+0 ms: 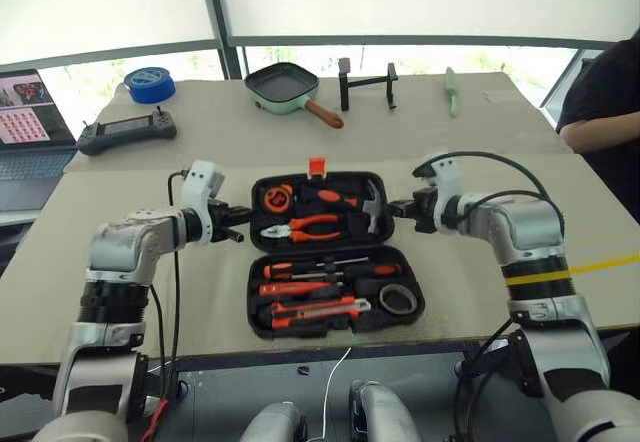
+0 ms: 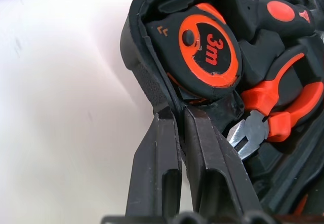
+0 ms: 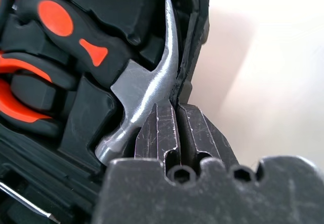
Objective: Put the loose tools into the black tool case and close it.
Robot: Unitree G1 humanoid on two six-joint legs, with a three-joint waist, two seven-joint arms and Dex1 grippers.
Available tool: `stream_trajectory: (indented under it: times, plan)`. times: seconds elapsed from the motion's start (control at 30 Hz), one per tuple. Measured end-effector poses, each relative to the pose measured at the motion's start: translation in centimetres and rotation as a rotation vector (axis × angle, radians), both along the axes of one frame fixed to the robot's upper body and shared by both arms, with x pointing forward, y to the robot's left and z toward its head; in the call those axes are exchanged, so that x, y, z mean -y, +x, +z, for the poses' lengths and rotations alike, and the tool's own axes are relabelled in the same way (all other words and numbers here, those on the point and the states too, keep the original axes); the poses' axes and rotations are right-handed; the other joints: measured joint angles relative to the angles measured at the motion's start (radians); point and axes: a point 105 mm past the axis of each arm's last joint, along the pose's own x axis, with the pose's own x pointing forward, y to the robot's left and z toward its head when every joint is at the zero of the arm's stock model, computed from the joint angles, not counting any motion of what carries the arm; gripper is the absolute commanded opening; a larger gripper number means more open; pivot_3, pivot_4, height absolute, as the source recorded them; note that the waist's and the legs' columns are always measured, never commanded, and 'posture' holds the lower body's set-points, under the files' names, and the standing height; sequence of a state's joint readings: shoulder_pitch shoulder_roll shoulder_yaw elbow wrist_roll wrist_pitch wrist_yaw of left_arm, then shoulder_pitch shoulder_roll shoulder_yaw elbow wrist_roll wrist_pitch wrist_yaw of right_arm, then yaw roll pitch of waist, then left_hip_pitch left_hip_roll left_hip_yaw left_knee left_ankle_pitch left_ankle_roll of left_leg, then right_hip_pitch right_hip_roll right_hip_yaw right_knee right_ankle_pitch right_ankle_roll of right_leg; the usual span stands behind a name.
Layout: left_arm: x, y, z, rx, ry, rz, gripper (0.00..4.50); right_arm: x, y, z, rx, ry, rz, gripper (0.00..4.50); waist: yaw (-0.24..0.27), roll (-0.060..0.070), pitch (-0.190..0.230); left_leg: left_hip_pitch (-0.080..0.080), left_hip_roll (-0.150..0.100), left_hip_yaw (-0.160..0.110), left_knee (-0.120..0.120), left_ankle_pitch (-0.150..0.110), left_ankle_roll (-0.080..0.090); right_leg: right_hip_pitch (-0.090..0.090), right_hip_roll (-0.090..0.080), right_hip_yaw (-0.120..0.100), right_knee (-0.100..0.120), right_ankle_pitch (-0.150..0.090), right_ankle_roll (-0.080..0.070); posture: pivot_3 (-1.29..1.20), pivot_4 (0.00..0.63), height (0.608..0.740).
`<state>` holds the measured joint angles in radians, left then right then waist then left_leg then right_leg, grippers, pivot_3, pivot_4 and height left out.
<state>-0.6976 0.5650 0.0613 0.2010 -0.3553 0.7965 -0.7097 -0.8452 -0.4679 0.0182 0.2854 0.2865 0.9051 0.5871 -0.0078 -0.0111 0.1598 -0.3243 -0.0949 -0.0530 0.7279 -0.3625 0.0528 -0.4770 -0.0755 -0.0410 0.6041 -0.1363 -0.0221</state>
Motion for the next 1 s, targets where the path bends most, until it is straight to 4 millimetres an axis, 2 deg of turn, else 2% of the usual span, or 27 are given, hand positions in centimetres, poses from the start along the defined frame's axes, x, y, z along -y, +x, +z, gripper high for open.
stream_trajectory:
  times: [0.13, 0.23, 0.33, 0.5, 0.7, 0.77, 0.8, 0.9, 0.93, 0.97, 1.0]
  plan:
    - [0.9, 1.4, 3.4, 0.205, 0.015, -0.013, 0.0, 0.6, 1.3, 2.5, 0.193, -0.023, -0.053, 0.05, -0.004, 0.0, 0.0, -0.009, -0.001, 0.0, 0.003, 0.0, 0.0, -0.01, -0.001, -0.001, 0.005, 0.0, 0.0, 0.0, 0.15, 0.74]
    - [1.2, 1.5, 4.2, 0.298, 0.027, -0.023, 0.0, 0.9, 1.4, 3.2, 0.303, -0.06, -0.057, 0.05, -0.011, 0.0, 0.0, -0.013, -0.002, 0.001, 0.004, 0.0, 0.0, -0.015, -0.001, -0.001, 0.007, 0.0, 0.0, 0.0, 0.15, 0.74]
    - [0.9, 0.9, 2.6, 0.349, 0.097, -0.03, 0.0, 0.9, 0.9, 2.6, 0.407, -0.122, -0.026, 0.05, -0.017, 0.0, 0.0, -0.012, -0.001, 0.001, 0.003, 0.0, 0.0, -0.015, -0.001, 0.0, 0.006, 0.0, 0.0, 0.0, 0.15, 0.74]
    - [0.9, -0.2, 1.8, 0.495, 0.216, -0.057, 0.0, 1.1, -0.1, 1.5, 0.537, -0.166, -0.025, 0.05, -0.016, 0.0, -0.001, -0.009, -0.002, 0.002, 0.004, 0.0, 0.0, -0.012, -0.001, 0.001, 0.005, 0.0, 0.0, 0.0, 0.15, 0.74]
    - [1.0, -1.8, -0.1, 0.519, 0.203, -0.009, 0.0, 1.6, -3.1, -1.1, 0.657, -0.197, -0.01, 0.05, -0.006, 0.0, -0.002, -0.006, -0.001, 0.003, 0.002, 0.0, 0.0, -0.012, 0.0, 0.004, 0.006, 0.0, 0.0, 0.0, 0.15, 0.74]
    - [1.1, -2.5, -0.3, 0.514, 0.193, -0.009, 0.7, 1.8, -4.2, -1.5, 0.683, -0.214, 0.008, 0.0, -0.006, 0.0, -0.002, -0.006, -0.001, 0.003, 0.002, 0.0, 0.0, -0.011, 0.0, 0.004, 0.006, 0.0, 0.0, 0.0, 0.15, 0.74]
    - [0.9, -2.7, -0.4, 0.502, 0.189, -0.002, 0.9, 2.0, -4.6, -1.5, 0.691, -0.226, 0.019, 0.36, -0.006, 0.0, -0.002, -0.006, -0.001, 0.003, 0.002, 0.0, 0.0, -0.011, 0.0, 0.004, 0.006, 0.0, 0.0, 0.0, 0.15, 0.74]
    - [-1.2, -4.5, -1.3, 0.406, 0.165, 0.049, 2.02, 3.8, -7.0, -2.8, 0.642, -0.266, 0.036, 1.29, -0.001, 0.0, -0.002, -0.009, 0.0, 0.002, 0.001, 0.0, 0.0, -0.013, 0.001, 0.003, 0.006, 0.0, 0.0, 0.0, 0.15, 0.74]
    - [-2.1, -5.1, -1.1, 0.375, 0.16, 0.066, 2.39, 4.8, -7.6, -3.2, 0.608, -0.285, 0.032, 1.6, 0.001, 0.0, -0.002, -0.011, 0.0, 0.002, 0.002, 0.0, 0.0, -0.015, 0.001, 0.003, 0.006, 0.0, 0.0, 0.0, 0.15, 0.74]
    - [-3.0, -5.9, -0.2, 0.34, 0.137, 0.07, 2.74, 6.1, -8.4, -3.2, 0.553, -0.294, 0.031, 1.62, 0.003, 0.0, -0.001, -0.012, 0.0, 0.002, 0.003, 0.0, 0.0, -0.015, 0.001, 0.003, 0.006, 0.0, 0.0, 0.0, 0.15, 0.74]
    - [-3.2, -6.6, 0.9, 0.336, 0.129, 0.057, 2.74, 6.6, -8.9, -2.7, 0.536, -0.292, 0.041, 1.62, 0.003, 0.0, -0.001, -0.012, 0.0, 0.002, 0.003, 0.0, 0.001, -0.015, 0.001, 0.003, 0.005, 0.0, 0.0, 0.0, 0.15, 0.74]
